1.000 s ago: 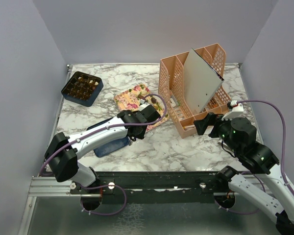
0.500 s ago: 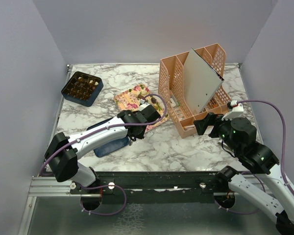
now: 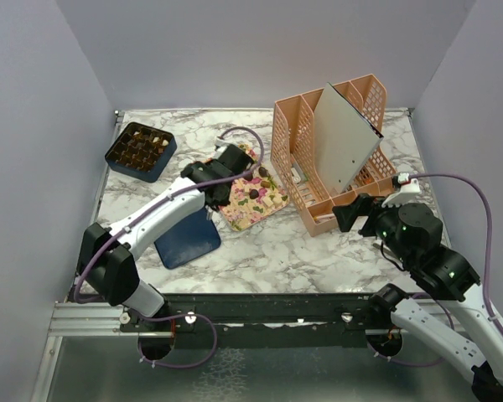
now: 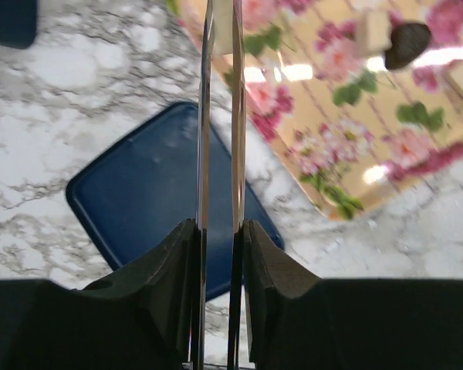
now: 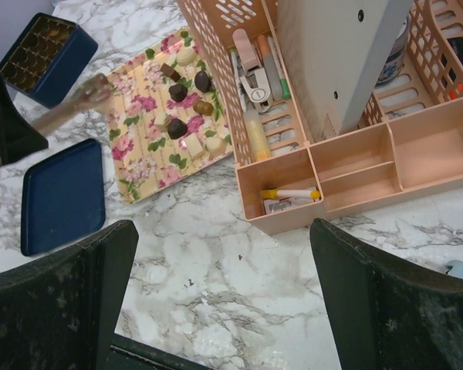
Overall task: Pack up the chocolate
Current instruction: Pick up the fake chocolate from the plate, then place the fake chocolate in the packing box.
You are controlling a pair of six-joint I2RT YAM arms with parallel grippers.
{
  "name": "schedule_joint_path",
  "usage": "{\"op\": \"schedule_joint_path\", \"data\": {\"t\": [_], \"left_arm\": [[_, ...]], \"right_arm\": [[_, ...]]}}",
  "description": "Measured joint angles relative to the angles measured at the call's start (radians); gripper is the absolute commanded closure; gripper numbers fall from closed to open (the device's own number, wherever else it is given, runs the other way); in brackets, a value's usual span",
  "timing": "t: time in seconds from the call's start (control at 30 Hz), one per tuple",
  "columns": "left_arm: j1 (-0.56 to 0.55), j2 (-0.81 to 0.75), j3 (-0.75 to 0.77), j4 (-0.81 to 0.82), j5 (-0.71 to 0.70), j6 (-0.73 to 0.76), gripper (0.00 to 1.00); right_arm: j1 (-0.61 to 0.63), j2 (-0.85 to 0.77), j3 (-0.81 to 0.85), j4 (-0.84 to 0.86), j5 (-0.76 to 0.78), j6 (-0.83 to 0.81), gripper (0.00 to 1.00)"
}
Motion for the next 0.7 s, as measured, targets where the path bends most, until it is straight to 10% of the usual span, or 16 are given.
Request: {"op": "schedule_joint_path", "data": {"t": [0.7], "left_arm": [[0.628,0.003,0.136,0.153,0.108,0.161,0.67]], "right_arm": [[0.0,0.0,-0.005,0.002,-0.002,-0.008,0.02]]}}
